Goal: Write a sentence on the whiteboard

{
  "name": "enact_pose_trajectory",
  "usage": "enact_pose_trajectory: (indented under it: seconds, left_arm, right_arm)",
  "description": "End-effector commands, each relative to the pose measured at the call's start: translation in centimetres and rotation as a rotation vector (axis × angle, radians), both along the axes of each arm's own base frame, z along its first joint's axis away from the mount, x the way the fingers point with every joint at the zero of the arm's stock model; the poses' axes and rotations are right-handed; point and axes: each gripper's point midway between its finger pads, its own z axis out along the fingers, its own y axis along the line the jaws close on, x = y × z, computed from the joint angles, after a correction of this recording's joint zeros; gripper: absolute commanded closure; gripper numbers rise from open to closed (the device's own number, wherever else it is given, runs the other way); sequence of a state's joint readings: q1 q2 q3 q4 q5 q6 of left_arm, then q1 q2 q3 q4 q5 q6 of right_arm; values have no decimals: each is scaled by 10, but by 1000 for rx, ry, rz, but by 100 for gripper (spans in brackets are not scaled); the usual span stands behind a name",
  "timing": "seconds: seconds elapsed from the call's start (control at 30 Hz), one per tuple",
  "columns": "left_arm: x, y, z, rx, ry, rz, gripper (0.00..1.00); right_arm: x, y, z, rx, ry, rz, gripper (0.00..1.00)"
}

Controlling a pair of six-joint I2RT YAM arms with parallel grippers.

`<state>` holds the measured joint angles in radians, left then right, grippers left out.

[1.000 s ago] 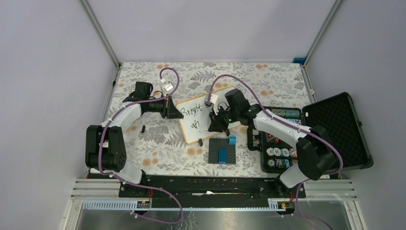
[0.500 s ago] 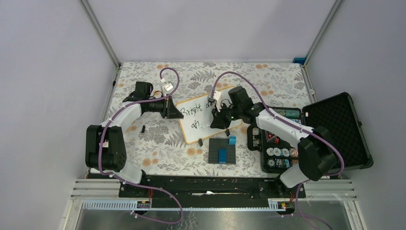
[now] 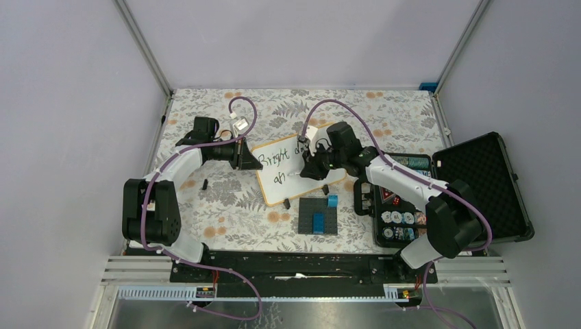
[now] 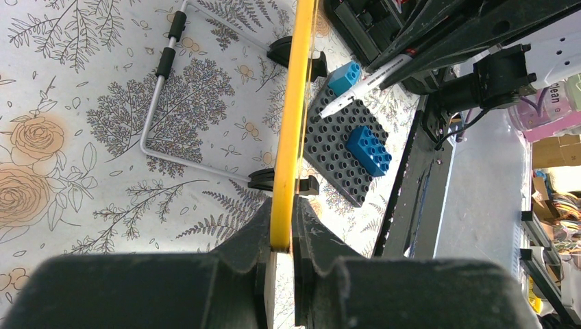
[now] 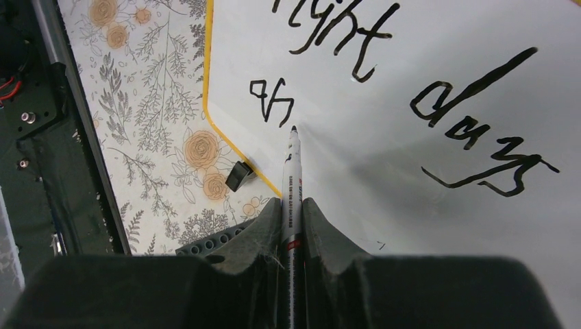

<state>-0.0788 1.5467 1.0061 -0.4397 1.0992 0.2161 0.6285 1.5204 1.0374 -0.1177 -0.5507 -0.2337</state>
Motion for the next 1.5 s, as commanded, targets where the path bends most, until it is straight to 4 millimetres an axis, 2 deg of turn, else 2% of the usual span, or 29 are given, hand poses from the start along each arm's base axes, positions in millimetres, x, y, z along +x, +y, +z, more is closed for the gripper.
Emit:
enact_pose_trajectory:
  seconds: [0.0, 0.43, 0.9, 1.13, 1.47]
  left_arm:
    - [17, 7, -9, 94, -106, 13, 100]
    - [17, 7, -10, 96, -104, 12, 100]
    - [17, 7, -11, 97, -101, 13, 100]
    - [17, 7, -10, 100, -105, 14, 100]
    - [17, 7, -11, 99, -102, 14, 100]
  right_arm:
    - [17, 8, 20, 31, -71, -32, 100]
    - [4, 13, 16, 47, -28, 27, 100]
    - [16, 15, 12, 34, -43, -6, 100]
    - [18, 7, 6, 0, -49, -19, 100]
    - [23, -11, 10, -12, -56, -45, 100]
